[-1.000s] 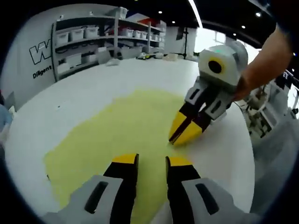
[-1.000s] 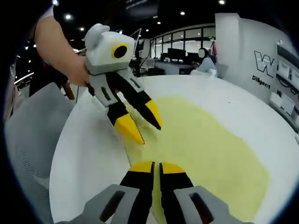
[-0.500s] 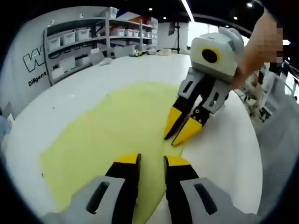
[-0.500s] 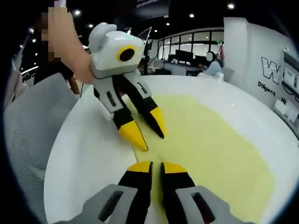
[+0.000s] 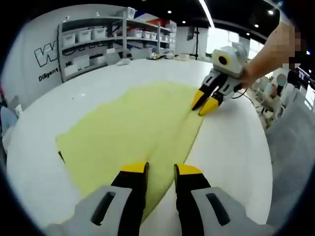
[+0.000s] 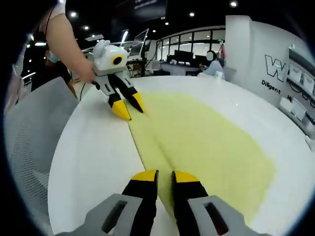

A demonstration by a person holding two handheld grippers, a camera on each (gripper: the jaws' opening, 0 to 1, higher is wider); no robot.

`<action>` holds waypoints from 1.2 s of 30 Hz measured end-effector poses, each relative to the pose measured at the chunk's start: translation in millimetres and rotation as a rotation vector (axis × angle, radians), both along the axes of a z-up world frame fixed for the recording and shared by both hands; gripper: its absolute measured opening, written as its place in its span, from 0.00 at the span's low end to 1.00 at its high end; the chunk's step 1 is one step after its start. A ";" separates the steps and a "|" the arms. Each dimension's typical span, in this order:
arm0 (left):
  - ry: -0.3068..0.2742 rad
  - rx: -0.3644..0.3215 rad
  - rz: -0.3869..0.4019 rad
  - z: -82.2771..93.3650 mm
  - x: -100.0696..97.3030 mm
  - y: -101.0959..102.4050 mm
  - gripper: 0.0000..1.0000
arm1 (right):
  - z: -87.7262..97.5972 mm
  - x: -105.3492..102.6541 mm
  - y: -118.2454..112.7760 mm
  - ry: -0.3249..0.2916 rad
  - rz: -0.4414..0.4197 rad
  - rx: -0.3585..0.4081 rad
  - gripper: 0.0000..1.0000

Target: Fold the garment on the visible template until the final outline fits inside the template.

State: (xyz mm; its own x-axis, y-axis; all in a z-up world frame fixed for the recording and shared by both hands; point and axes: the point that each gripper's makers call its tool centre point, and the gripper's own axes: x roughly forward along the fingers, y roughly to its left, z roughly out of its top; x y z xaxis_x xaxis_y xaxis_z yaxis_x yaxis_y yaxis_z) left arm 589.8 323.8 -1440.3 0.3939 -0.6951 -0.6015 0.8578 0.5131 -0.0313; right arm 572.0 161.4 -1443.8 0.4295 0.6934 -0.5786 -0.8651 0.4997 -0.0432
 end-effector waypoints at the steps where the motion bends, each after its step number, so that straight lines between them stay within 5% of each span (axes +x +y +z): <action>1: 0.001 -0.001 0.011 -0.1 0.5 4.6 0.23 | 0.1 -0.1 -3.9 0.002 -0.008 0.000 0.04; 16: 0.010 0.002 0.108 0.1 1.9 44.8 0.23 | -0.2 -3.8 -71.0 0.042 -0.157 0.010 0.04; 29: 0.011 0.003 0.149 1.5 2.9 61.1 0.19 | 0.8 -6.9 -91.6 0.060 -0.239 0.032 0.02; 36: 0.036 0.015 0.192 -2.1 -0.6 81.4 0.27 | 1.0 -11.3 -103.1 0.079 -0.277 0.015 0.03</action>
State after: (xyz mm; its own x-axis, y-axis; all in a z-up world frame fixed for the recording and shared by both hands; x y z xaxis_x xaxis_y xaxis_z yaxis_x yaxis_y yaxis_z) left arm 589.2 405.3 -1442.4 0.4965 -0.6004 -0.6269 0.7427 0.6677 -0.0513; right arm 560.7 58.3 -1442.8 0.5578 0.5643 -0.6087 -0.6956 0.7178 0.0280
